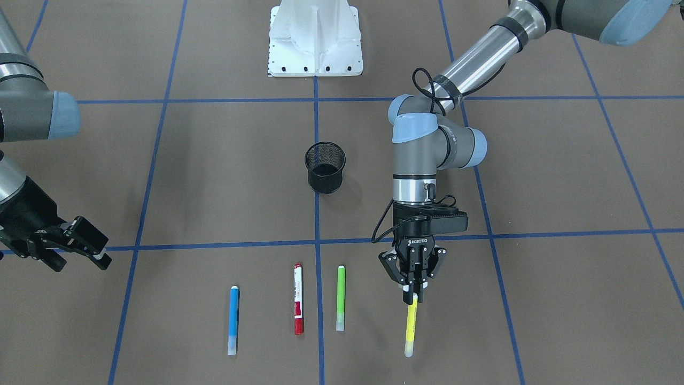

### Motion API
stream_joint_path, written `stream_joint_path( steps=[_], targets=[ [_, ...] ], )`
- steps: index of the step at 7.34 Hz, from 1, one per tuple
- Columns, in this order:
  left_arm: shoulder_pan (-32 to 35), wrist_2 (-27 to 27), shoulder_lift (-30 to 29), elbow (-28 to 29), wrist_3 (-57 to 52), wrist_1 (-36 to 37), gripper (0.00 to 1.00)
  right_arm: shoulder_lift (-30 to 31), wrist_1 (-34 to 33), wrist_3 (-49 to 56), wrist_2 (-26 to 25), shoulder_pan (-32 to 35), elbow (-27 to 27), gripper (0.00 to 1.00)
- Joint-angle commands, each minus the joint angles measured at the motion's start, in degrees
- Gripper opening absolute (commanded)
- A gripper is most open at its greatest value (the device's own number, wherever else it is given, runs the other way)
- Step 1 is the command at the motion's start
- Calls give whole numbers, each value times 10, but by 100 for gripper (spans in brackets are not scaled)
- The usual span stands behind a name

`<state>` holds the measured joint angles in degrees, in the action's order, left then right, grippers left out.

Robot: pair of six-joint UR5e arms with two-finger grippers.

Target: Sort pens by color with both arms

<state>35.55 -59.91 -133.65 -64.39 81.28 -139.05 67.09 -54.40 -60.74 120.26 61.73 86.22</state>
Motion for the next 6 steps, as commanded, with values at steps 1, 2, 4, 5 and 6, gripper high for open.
stream_joint_path(
  steps=[1, 2, 4, 5, 6],
  targets=[
    [-4, 1, 6, -1, -5, 1, 63, 0, 0, 0, 0, -1, 0, 100],
    [-4, -2, 8, -5, -5, 4, 99, 0, 0, 0, 0, -1, -1, 100],
    [-4, -14, 8, -27, -15, 8, 100, 0, 0, 4, 0, -2, -2, 100],
    [-1, -56, 29, -73, -63, 8, 100, -1, 0, 3, -1, -2, -2, 100],
    [0, -96, 74, -134, -71, 22, 99, -1, -1, -1, -3, -2, 0, 100]
  ],
)
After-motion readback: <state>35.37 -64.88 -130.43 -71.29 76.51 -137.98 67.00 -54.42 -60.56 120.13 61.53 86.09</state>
